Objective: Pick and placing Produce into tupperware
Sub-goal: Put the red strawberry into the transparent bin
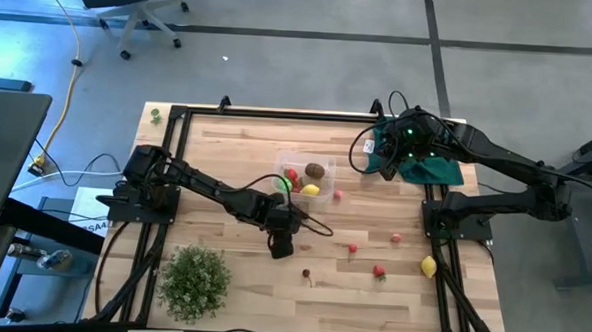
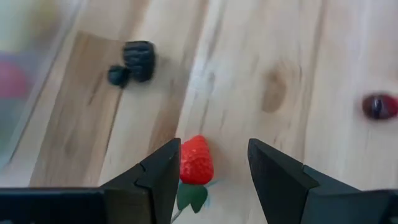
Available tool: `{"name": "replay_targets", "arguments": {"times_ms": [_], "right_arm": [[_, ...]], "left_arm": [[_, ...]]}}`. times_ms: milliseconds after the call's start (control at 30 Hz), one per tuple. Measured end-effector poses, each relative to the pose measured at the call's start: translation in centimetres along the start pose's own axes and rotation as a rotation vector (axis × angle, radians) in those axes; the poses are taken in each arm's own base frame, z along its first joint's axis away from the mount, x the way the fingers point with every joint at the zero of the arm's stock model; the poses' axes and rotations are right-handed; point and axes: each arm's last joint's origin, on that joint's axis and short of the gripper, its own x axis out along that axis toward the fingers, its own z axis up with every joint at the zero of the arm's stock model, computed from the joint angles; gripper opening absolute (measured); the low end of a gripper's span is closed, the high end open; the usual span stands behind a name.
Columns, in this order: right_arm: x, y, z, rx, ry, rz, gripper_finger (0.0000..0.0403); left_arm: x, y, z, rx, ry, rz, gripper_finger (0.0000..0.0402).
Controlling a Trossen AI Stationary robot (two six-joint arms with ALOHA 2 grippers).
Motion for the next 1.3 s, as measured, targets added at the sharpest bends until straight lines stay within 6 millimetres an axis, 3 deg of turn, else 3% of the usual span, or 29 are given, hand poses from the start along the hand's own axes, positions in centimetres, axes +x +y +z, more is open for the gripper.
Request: {"name": "replay_targets", "arguments": {"times_ms": [300,633,1100,1300], "right_arm": [[0.0,0.0,0.0,0.000,0.000,0.000,0.0000],[0.0,0.0,0.0,0.000,0.000,0.000,0.0000],[0.0,0.0,0.0,0.000,0.001,0.000,0.0000],[0.0,0.0,0.0,0.000,0.001,0.000,0.0000]], "left_arm": [[0.0,0.4,-0.5,0.195,0.047,0.063,0.0177],[0.5,0.5,-1.2,0.201,0.121,0.056,0.0177],[0.7,0.7,-0.6,0.182,0.075,0.035,0.0178],[0.8,1.1,-0.3,0.175,0.076,0.008,0.0203]]}}
